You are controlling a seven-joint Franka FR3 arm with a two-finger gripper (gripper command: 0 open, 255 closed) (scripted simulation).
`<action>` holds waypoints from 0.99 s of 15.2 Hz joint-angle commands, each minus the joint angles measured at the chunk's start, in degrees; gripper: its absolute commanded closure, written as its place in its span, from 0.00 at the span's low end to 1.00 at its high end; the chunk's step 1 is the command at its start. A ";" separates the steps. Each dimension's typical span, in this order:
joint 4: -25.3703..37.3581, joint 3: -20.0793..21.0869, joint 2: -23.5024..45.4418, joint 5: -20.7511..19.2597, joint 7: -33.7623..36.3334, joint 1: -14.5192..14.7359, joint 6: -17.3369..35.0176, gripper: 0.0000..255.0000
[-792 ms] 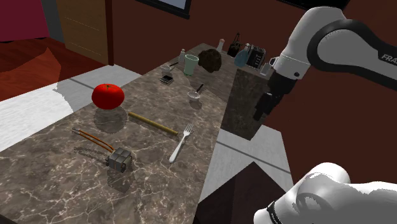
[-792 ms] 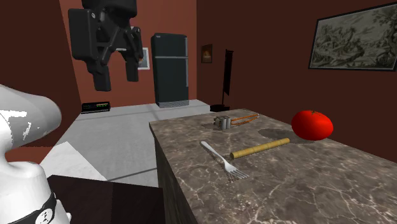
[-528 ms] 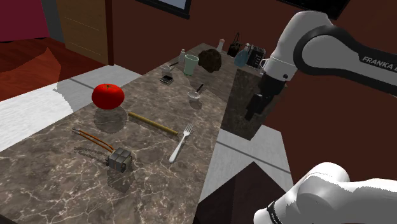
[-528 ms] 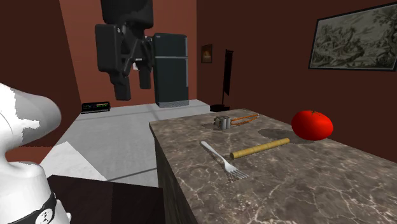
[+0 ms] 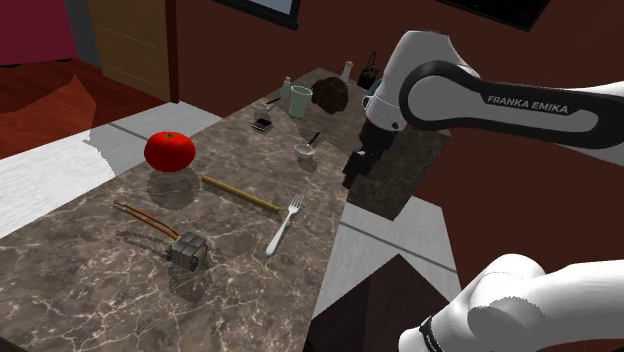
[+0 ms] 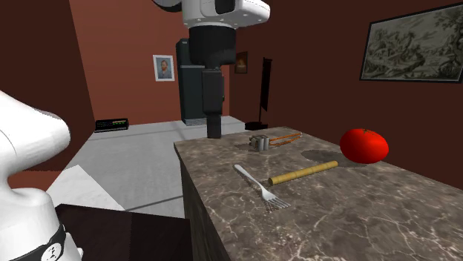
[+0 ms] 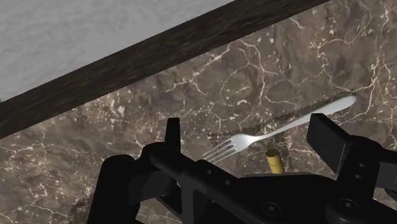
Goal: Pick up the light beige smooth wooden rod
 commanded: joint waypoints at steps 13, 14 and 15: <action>13.84 7.53 27.52 -7.43 1.16 2.69 17.65 0.00; 15.31 7.94 29.57 -8.43 1.48 2.98 18.40 0.00; 16.84 8.31 31.62 -9.48 1.83 3.30 19.07 0.00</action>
